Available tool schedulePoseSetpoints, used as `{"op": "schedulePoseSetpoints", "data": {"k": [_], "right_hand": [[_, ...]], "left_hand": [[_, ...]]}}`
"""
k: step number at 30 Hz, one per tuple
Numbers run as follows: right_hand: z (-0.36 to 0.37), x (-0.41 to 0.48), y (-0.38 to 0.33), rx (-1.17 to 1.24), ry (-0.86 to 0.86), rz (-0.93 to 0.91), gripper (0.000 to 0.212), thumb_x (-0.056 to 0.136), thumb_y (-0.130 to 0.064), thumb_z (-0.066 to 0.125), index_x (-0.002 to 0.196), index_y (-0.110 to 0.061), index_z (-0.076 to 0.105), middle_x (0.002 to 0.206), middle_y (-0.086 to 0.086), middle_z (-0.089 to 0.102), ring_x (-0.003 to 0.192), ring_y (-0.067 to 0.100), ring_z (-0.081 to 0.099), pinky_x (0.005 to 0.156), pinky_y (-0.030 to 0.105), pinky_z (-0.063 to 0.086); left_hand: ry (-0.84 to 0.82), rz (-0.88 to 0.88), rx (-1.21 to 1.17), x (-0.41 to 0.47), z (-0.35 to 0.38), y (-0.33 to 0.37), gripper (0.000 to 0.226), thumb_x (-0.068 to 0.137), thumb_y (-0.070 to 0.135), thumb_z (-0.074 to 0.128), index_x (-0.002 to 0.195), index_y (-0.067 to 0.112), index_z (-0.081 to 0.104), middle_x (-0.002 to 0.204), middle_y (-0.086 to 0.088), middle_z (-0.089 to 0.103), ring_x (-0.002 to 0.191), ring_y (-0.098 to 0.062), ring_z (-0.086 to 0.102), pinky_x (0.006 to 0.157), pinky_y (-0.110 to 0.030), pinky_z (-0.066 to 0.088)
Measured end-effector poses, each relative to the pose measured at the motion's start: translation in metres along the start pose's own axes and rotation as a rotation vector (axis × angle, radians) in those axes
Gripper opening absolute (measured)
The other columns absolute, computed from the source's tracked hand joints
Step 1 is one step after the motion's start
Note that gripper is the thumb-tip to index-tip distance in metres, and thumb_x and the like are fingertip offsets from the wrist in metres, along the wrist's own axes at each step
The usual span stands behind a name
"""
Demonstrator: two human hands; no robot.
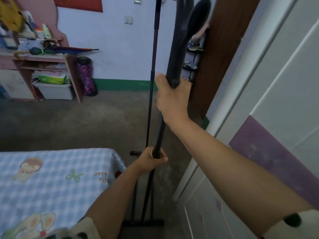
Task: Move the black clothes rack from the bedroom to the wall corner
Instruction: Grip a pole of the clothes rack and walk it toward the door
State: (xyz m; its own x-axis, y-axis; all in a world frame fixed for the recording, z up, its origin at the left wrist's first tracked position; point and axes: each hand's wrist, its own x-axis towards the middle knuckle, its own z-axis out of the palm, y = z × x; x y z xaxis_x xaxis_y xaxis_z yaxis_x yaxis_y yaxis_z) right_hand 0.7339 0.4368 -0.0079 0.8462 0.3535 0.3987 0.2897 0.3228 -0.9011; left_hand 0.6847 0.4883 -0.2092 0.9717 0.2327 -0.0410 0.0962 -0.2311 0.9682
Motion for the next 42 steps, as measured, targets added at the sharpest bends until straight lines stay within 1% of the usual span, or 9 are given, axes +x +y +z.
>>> {"op": "schedulePoseSetpoints", "data": {"k": [7,13,17,20,22,25,30,37,42], "right_hand": [[0.010,0.084,0.039,-0.002,0.036,-0.064,0.046,0.088,-0.001,0.057,0.056,-0.017,0.029,0.047,-0.008,0.026,0.039,0.004,0.027,0.041,0.019,0.025],[0.016,0.151,0.068,-0.028,0.076,-0.078,0.035,0.089,0.000,0.057,0.061,-0.009,0.037,0.052,0.004,0.026,0.044,0.011,0.027,0.043,0.022,0.024],[0.021,0.196,0.089,-0.029,0.093,-0.088,0.042,0.089,0.002,0.057,0.058,-0.013,0.031,0.050,-0.002,0.024,0.042,0.007,0.024,0.044,0.021,0.023],[0.023,0.227,0.103,-0.040,0.116,-0.085,0.047,0.088,0.002,0.057,0.057,-0.017,0.028,0.048,-0.006,0.023,0.041,0.005,0.023,0.043,0.020,0.023],[0.024,0.250,0.114,-0.071,0.151,-0.091,0.044,0.088,0.001,0.057,0.058,-0.016,0.029,0.051,-0.002,0.024,0.044,0.009,0.025,0.046,0.024,0.023],[0.027,0.288,0.129,-0.096,0.207,-0.097,0.035,0.088,0.001,0.057,0.063,-0.012,0.037,0.056,0.006,0.026,0.049,0.019,0.028,0.050,0.035,0.023],[0.033,0.343,0.154,-0.117,0.221,-0.048,0.022,0.090,-0.002,0.057,0.073,-0.009,0.044,0.063,0.015,0.038,0.056,0.031,0.035,0.046,0.053,0.031],[0.029,0.404,0.176,-0.143,0.220,-0.019,0.021,0.091,0.000,0.055,0.074,-0.006,0.045,0.064,0.017,0.038,0.057,0.032,0.034,0.050,0.054,0.032],[0.015,0.449,0.195,-0.155,0.205,-0.022,0.018,0.091,0.001,0.055,0.074,-0.002,0.051,0.065,0.017,0.041,0.058,0.032,0.036,0.051,0.055,0.034]], "left_hand": [[-0.036,-0.008,0.004,0.088,-0.031,-0.001,0.016,0.081,0.006,0.068,0.082,-0.009,0.065,0.072,-0.009,0.061,0.070,-0.014,0.057,0.072,-0.030,0.049],[-0.070,-0.023,-0.011,0.161,-0.055,-0.003,0.015,0.081,0.008,0.068,0.082,-0.006,0.064,0.071,-0.007,0.060,0.069,-0.012,0.057,0.073,-0.030,0.049],[-0.103,-0.028,-0.015,0.212,-0.072,-0.007,0.014,0.081,0.008,0.068,0.081,-0.005,0.064,0.072,-0.010,0.060,0.070,-0.013,0.056,0.072,-0.030,0.048],[-0.133,-0.017,-0.006,0.247,-0.082,-0.009,0.008,0.081,0.009,0.068,0.077,0.002,0.066,0.068,-0.006,0.060,0.066,-0.009,0.057,0.067,-0.023,0.048],[-0.157,-0.005,0.001,0.274,-0.089,-0.013,0.008,0.081,0.010,0.068,0.074,0.008,0.066,0.066,-0.003,0.060,0.062,-0.005,0.056,0.062,-0.017,0.046],[-0.184,0.013,0.013,0.318,-0.102,-0.015,0.009,0.081,0.010,0.068,0.075,0.004,0.065,0.067,-0.005,0.060,0.063,-0.007,0.056,0.062,-0.018,0.046],[-0.222,0.050,0.016,0.380,-0.124,-0.020,0.009,0.082,0.006,0.068,0.075,0.001,0.064,0.062,-0.003,0.058,0.057,-0.004,0.055,0.059,-0.016,0.045],[-0.206,0.074,0.001,0.450,-0.134,-0.022,0.013,0.082,0.004,0.067,0.075,-0.005,0.063,0.061,-0.006,0.057,0.060,-0.015,0.054,0.060,-0.024,0.045],[-0.198,0.067,-0.047,0.499,-0.131,-0.021,0.014,0.082,0.003,0.067,0.070,0.004,0.059,0.062,-0.008,0.058,0.059,-0.017,0.055,0.060,-0.027,0.046]]}}
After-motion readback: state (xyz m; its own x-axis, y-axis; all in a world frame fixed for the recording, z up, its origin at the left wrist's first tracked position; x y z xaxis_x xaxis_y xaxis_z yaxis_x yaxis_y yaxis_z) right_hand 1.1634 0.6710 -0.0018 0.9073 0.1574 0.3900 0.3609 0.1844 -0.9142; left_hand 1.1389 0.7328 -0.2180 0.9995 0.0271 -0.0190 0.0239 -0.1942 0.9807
